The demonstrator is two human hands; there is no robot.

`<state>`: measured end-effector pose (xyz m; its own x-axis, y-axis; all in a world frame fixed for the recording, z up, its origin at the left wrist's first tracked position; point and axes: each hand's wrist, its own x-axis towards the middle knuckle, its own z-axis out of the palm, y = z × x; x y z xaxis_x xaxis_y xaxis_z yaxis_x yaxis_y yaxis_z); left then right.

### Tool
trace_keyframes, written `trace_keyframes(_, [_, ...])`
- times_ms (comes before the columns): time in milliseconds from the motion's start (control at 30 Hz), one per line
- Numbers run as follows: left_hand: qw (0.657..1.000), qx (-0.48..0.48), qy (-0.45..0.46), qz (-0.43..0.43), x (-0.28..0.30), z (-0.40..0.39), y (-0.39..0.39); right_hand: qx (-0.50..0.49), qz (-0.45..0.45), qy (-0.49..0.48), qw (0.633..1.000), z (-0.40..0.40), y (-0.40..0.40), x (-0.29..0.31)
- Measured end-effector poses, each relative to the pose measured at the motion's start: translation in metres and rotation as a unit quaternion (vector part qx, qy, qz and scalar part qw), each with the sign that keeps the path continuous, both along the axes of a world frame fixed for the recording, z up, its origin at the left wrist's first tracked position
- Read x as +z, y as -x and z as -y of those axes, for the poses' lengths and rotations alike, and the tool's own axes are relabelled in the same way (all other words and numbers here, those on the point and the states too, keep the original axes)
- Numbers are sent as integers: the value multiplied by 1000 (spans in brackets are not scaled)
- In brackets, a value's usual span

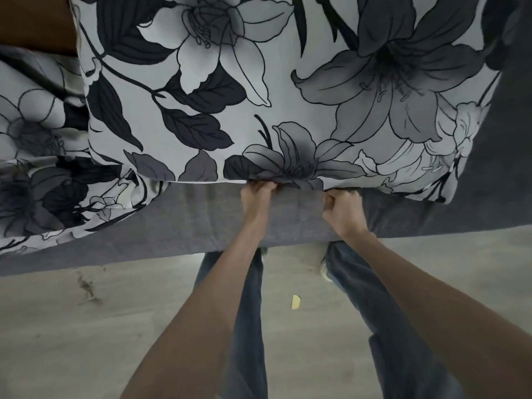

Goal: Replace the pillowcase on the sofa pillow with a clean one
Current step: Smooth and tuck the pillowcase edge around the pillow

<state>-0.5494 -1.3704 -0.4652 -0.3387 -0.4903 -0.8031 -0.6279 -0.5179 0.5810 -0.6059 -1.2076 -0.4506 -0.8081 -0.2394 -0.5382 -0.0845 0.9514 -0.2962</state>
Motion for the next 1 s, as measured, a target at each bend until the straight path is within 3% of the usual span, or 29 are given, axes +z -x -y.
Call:
trace_keyframes(67, [987, 95, -121, -39, 6, 1, 19, -8, -4, 13, 1000, 4, 1, 1])
trace_keyframes(133, [953, 195, -212, -92, 9, 6, 36, -34, -5, 28, 999, 15, -2, 1])
trace_keyframes(233, [922, 252, -274, -109, 7, 13, 44, -93, -16, 37, 995, 28, -12, -3])
trace_keyframes(433, [965, 165, -199, -44, -2, 36, 9, -134, -22, 14, 991, 60, -22, -9])
trace_keyframes(600, [963, 218, -159, -9, -11, 70, -14, -122, -40, 29, 991, 113, -38, -6])
trace_keyframes(833, [981, 149, -125, -6, -7, 94, -22, -73, 23, 56, 995, 198, -53, -12])
trace_keyframes(1000, [959, 273, -70, -14, -1, 122, -36, -12, 53, 50, 997, 239, -66, -13])
